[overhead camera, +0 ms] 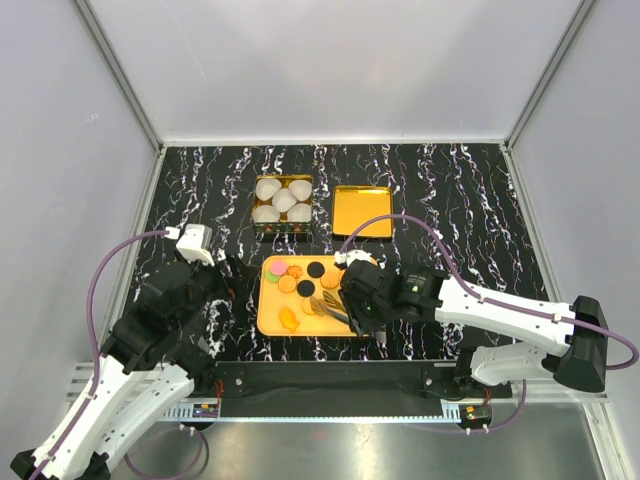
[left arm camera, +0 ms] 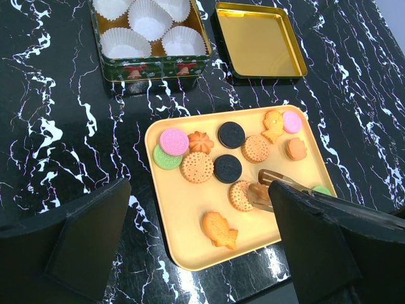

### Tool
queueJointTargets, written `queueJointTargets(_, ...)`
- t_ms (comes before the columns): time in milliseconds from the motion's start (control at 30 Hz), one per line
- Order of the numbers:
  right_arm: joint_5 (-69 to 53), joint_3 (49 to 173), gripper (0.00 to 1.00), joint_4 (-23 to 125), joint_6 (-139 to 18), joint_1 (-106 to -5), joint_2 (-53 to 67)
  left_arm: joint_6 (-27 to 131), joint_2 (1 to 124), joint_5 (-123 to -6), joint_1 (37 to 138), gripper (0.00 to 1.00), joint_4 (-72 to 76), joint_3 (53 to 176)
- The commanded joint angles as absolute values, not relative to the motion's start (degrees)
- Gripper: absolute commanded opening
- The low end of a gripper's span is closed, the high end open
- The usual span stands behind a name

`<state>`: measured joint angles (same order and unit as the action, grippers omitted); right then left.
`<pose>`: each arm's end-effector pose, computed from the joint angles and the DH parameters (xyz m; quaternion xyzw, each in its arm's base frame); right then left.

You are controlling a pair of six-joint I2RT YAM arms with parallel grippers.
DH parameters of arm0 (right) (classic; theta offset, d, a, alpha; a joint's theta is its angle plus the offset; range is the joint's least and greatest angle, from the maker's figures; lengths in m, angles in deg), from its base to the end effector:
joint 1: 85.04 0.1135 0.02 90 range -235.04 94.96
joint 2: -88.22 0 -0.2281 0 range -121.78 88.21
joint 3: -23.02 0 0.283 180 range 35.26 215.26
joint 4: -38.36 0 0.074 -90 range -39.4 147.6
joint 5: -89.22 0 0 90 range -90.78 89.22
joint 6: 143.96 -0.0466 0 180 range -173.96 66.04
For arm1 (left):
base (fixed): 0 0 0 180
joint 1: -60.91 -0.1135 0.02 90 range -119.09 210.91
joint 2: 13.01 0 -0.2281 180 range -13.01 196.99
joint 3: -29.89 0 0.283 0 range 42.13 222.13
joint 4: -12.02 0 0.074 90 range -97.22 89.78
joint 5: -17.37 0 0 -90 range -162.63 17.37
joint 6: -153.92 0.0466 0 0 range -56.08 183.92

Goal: Pack the cookies

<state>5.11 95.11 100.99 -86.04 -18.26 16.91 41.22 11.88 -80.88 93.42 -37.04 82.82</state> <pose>0.1174 0.2616 0.2273 -0.2769 0.9283 0.1521 0.1958 0.1512 -0.0884 0.2995 0.0297 0.8226 -0.2092 0.5280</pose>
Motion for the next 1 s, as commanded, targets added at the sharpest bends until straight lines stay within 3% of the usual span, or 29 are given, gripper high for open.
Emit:
queueJointTargets(0, 5.5, 97.3, 0.34, 100.4, -86.7, -17.5, 17.4, 41.3, 12.3, -81.7, 93.6, 0.99, -35.6, 83.2)
queueJointTargets(100, 6.2, 98.0, 0.28, 101.3, -86.8, -17.4, 18.2, 41.3, 12.3, -81.7, 93.6, 0.99, -35.6, 83.3)
queueJointTargets(467, 8.1, 102.4, 0.29, 104.3, -86.5, -17.5, 20.5, 41.3, 12.2, -81.7, 93.6, 0.99, -35.6, 83.3)
queueJointTargets(767, 10.6, 118.2, 0.31, 104.1, -79.1, -19.0, 8.8, 41.2, 11.9, -82.2, 93.6, 0.99, -35.6, 83.3)
queueJointTargets(967, 4.9, 131.0, 0.3, 102.4, -73.0, -28.2, -2.9, 40.8, 11.3, -83.0, 93.6, 0.99, -35.7, 83.3)
